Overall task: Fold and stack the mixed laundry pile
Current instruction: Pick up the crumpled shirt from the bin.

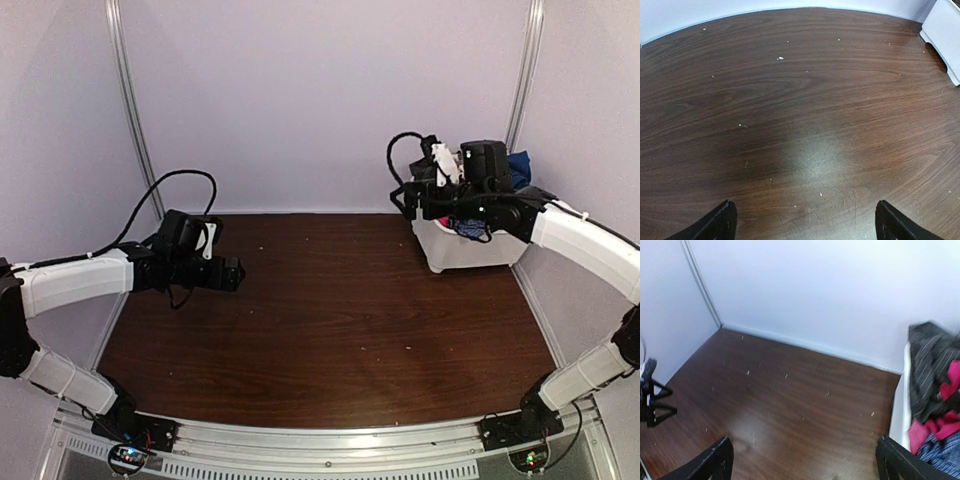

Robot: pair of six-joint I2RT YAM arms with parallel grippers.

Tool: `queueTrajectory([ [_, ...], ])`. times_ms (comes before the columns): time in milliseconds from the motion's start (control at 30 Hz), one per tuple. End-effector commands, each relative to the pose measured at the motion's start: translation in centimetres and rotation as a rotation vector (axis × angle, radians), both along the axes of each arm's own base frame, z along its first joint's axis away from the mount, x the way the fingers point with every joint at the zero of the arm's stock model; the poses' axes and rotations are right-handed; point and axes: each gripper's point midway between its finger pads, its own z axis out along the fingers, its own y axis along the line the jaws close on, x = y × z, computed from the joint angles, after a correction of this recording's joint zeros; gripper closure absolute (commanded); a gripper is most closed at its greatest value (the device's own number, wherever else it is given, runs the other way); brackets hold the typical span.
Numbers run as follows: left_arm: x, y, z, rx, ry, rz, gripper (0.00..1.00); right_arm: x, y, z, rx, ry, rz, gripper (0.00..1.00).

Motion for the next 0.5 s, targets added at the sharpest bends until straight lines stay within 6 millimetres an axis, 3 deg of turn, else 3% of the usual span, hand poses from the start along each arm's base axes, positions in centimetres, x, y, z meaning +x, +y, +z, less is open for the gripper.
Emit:
queueTrajectory([
  [0, 1.3, -0.9, 4.8, -0.049, -0.124, -0.015, 0.02, 3.2, -5.3, 7.3, -0.046, -0.148, -0.191, 0.0],
  [133, 1.7, -1.0, 6.8, -0.05, -0.162, -0.018, 0.02, 5.8, -12.5, 12.4, -0.033, -0.221, -0.415, 0.0],
  [233, 1.8, -1.2, 7.5, -0.059, -0.169, -0.021, 0.02, 7.4, -18.0, 14.4, -0.064, -0.249, -0.593, 0.0],
  [333, 1.7, -1.3, 7.4, -0.074, -0.166, -0.02, 0.02, 9.1, -20.9, 14.5, -0.158, -0.241, -0.714, 0.0],
  [467, 1.5, -1.2, 6.9, -0.084, -0.161, -0.017, 0.02, 11.8, -22.4, 13.4, -0.254, -0.195, -0.789, 0.0],
])
